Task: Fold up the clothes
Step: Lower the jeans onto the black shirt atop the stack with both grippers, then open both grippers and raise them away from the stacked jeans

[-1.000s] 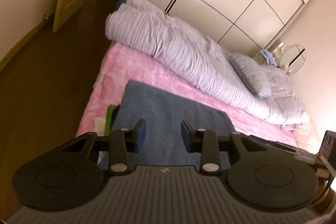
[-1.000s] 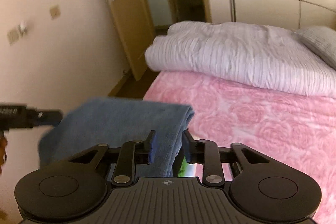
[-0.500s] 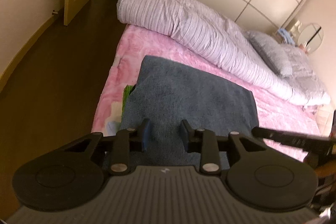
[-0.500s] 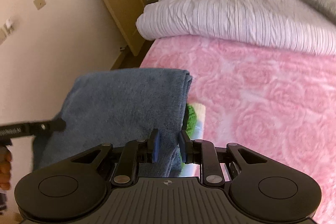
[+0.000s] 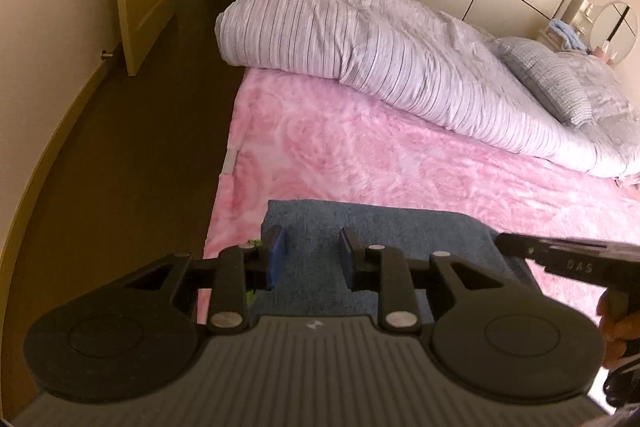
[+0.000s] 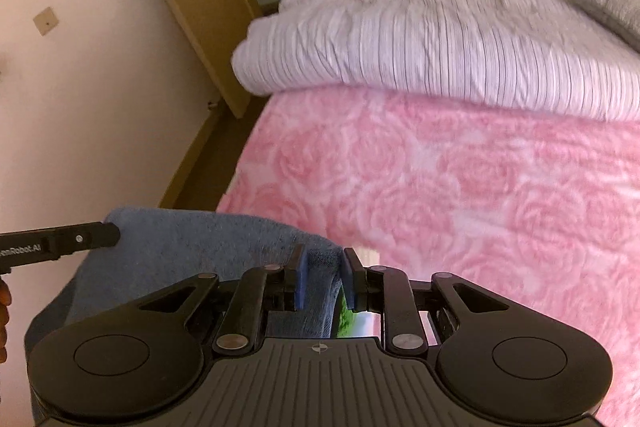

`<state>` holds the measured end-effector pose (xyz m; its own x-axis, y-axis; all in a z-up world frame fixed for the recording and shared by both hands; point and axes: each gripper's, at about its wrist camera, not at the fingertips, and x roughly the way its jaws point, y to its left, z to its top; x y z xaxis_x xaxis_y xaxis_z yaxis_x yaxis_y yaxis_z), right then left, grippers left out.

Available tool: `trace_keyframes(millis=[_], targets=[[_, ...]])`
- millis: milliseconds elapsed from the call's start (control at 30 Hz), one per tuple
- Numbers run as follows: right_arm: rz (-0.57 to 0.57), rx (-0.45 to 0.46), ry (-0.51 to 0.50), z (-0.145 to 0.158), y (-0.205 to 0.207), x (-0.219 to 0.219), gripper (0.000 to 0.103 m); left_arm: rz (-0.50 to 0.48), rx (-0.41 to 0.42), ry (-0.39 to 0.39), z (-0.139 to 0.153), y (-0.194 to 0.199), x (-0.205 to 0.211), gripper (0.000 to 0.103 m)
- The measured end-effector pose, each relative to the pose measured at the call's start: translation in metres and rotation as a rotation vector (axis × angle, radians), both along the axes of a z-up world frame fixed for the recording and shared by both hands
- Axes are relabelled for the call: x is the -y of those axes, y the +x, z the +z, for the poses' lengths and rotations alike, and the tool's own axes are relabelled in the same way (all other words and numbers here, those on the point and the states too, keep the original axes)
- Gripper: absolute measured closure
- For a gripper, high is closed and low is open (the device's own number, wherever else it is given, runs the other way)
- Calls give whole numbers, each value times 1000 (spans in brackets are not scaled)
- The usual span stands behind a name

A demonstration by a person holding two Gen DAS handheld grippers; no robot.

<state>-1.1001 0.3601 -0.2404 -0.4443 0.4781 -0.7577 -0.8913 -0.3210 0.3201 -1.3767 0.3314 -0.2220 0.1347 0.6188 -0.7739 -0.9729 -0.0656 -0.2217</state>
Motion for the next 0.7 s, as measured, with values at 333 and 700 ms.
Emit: trace_keyframes(millis=[333, 700], targets=[[-27, -21, -48, -17, 5, -1, 81, 20, 24, 0, -14, -4, -1, 72], [43, -89, 74, 46, 43, 70, 80, 72, 61, 64, 36, -6, 83, 78]])
